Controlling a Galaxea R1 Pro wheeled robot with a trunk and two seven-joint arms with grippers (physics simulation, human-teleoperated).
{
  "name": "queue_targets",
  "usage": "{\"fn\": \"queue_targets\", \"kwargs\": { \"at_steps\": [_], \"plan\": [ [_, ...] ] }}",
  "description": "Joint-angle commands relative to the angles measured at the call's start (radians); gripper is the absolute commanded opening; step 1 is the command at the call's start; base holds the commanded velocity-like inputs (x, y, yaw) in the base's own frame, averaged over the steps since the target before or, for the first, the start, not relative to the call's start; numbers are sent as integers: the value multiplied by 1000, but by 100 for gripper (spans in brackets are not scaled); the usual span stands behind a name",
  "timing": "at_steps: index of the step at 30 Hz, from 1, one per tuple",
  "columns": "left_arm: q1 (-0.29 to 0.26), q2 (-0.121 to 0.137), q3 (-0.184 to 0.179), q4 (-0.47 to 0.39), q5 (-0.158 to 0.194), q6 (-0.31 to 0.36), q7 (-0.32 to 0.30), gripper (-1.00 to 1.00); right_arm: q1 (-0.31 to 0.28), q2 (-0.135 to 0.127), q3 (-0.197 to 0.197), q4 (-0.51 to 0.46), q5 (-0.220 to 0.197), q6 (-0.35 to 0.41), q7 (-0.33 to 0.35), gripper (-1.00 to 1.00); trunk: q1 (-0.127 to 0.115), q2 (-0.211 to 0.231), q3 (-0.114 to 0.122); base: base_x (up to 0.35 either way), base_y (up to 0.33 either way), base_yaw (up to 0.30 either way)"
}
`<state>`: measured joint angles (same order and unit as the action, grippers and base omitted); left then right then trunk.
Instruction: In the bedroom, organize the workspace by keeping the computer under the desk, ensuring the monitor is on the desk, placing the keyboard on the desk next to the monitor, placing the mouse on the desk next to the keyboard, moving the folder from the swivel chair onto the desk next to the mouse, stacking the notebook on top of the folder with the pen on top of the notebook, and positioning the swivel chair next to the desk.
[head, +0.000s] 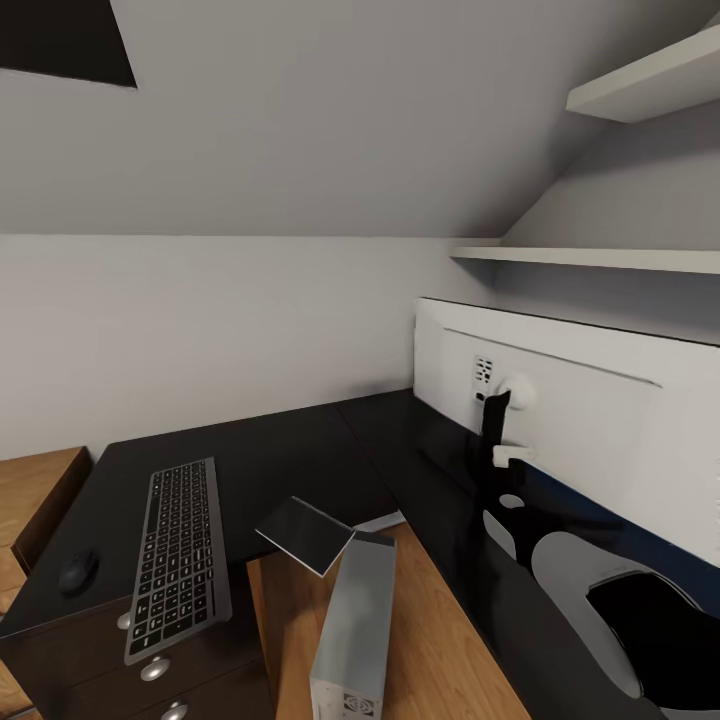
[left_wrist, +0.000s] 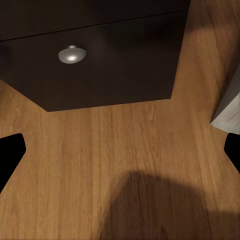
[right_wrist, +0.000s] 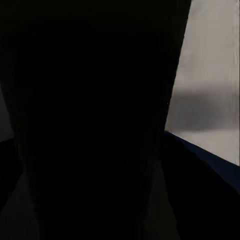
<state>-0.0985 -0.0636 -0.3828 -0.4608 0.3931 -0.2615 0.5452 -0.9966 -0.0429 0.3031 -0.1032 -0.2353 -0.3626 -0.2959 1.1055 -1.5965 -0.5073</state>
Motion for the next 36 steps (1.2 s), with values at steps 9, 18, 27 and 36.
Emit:
{"fn": "queue_targets", "kwargs": {
  "at_steps": [9,18,27,36],
  "plan": [
    [-1,1,-8,1,11,-6,6,100,0,0,17,0,-9,-2,0,-100,0,0,-1,-2,0,0],
    [-1,1,-8,1,11,-6,6,100,0,0,17,0,-10,-4,0,-100,0,0,-1,-195,0,0],
    [-1,1,-8,1,10,-6,6,100,0,0,16,-1,-10,-6,0,-100,0,0,-1,-246,0,0],
    [-1,1,-8,1,11,-5,6,100,0,1,16,-4,-10,-6,0,-100,0,0,-1,-266,0,0]
  ]
}}
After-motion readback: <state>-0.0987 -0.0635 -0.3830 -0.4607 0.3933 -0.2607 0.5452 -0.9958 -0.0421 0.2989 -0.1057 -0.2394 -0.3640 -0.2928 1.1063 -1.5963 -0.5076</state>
